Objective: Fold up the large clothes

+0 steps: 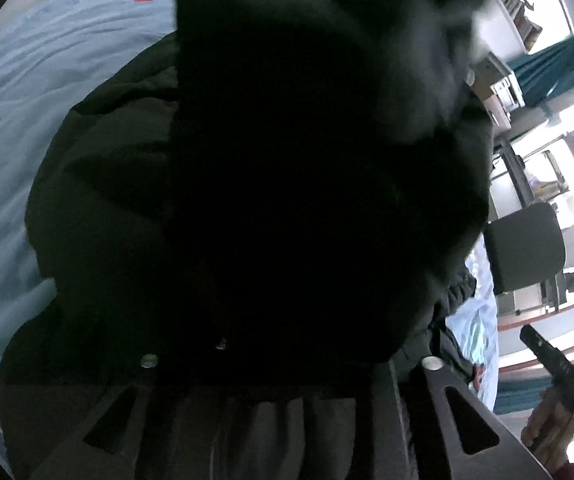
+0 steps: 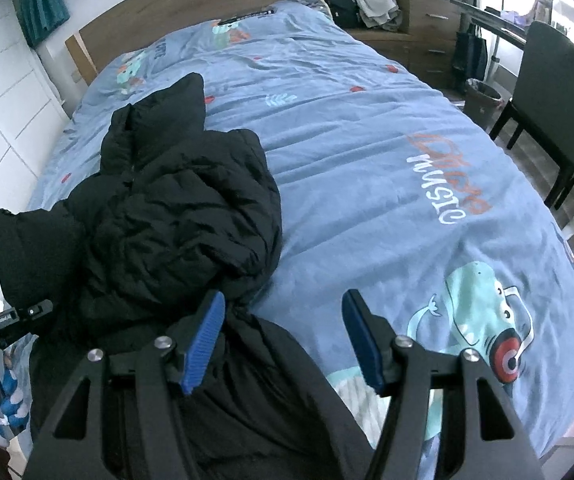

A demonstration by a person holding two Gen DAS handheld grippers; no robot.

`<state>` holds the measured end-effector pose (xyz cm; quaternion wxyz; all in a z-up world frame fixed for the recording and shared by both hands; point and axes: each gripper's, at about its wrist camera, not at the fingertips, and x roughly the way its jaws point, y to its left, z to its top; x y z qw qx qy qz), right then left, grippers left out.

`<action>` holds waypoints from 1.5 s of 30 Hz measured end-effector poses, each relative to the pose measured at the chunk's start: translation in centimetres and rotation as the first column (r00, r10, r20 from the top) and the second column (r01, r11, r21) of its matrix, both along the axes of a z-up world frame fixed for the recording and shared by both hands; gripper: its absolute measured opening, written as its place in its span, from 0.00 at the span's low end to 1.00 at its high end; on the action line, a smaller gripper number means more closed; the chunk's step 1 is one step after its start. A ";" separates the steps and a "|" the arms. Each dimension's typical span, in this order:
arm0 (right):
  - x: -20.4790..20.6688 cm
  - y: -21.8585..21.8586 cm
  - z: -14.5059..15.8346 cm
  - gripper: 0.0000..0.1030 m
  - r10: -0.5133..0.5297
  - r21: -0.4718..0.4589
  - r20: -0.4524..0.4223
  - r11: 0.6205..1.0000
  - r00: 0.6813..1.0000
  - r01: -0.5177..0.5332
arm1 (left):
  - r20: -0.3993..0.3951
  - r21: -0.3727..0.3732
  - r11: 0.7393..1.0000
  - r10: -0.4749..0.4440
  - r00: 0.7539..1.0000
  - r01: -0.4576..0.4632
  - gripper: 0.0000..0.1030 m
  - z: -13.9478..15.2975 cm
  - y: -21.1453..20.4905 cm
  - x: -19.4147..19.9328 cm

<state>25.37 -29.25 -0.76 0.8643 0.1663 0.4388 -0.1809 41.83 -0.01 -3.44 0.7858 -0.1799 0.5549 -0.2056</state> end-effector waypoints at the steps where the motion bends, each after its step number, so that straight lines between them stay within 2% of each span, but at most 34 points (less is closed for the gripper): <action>1: 0.0 0.1 0.0 0.58 0.007 -0.001 0.000 1.000 1.000 -0.007 | 0.004 0.000 1.000 -0.008 1.000 0.008 0.33 0.4 0.1 -0.4; 2: -0.1 0.3 -0.1 0.58 0.016 -0.004 -0.002 1.000 1.000 -0.016 | 0.007 -0.003 1.000 -0.019 1.000 0.019 0.39 0.7 0.2 -0.8; 4: -0.1 0.7 -0.1 0.58 0.033 -0.012 -0.004 0.999 0.999 -0.033 | 0.003 -0.005 0.999 -0.054 0.999 0.054 0.42 1.1 0.1 -1.7; 8: 0.4 1.8 0.4 0.58 0.065 -0.023 0.004 0.998 0.998 -0.065 | -0.021 -0.001 0.989 -0.150 0.988 0.150 0.42 1.7 -0.2 -3.8; 11: 1.1 2.8 0.8 0.58 0.096 -0.029 0.009 0.995 0.995 -0.095 | -0.026 0.009 0.983 -0.184 0.983 0.184 0.43 1.1 2.4 -6.5; 16: 3.1 6.2 1.7 0.58 0.178 -0.045 0.023 0.983 0.984 -0.177 | 0.016 0.005 0.991 -0.131 0.991 0.131 0.46 2.3 4.4 -7.1; 19: 5.1 8.8 2.0 0.58 0.245 -0.048 0.030 0.969 0.969 -0.244 | 0.057 0.031 0.996 -0.087 0.995 0.085 0.50 3.5 5.3 -4.8; 23: 8.1 12.8 1.9 0.58 0.341 -0.060 0.035 0.939 0.939 -0.338 | 0.118 0.107 0.993 -0.054 0.992 0.041 0.50 3.2 4.6 -1.8; 28: 11.2 17.8 -0.6 0.58 0.447 -0.063 -0.003 0.893 0.895 -0.446 | 0.185 0.248 0.969 -0.027 0.982 -0.020 0.50 1.5 2.7 1.2; 34: 12.8 19.9 -5.6 0.58 0.482 -0.050 -0.097 0.871 0.871 -0.488 | 0.204 0.364 0.930 -0.032 0.978 -0.046 0.51 -2.0 1.4 1.8; 40: 13.6 19.7 -9.5 0.58 0.481 -0.048 -0.152 0.869 0.863 -0.493 | 0.211 0.410 0.912 -0.058 0.976 -0.034 0.52 -4.5 0.5 1.8; 45: 14.1 19.8 -11.3 0.59 0.484 -0.066 -0.166 0.864 0.859 -0.500 | 0.198 0.404 0.914 -0.062 0.978 -0.023 0.52 -5.4 0.8 1.9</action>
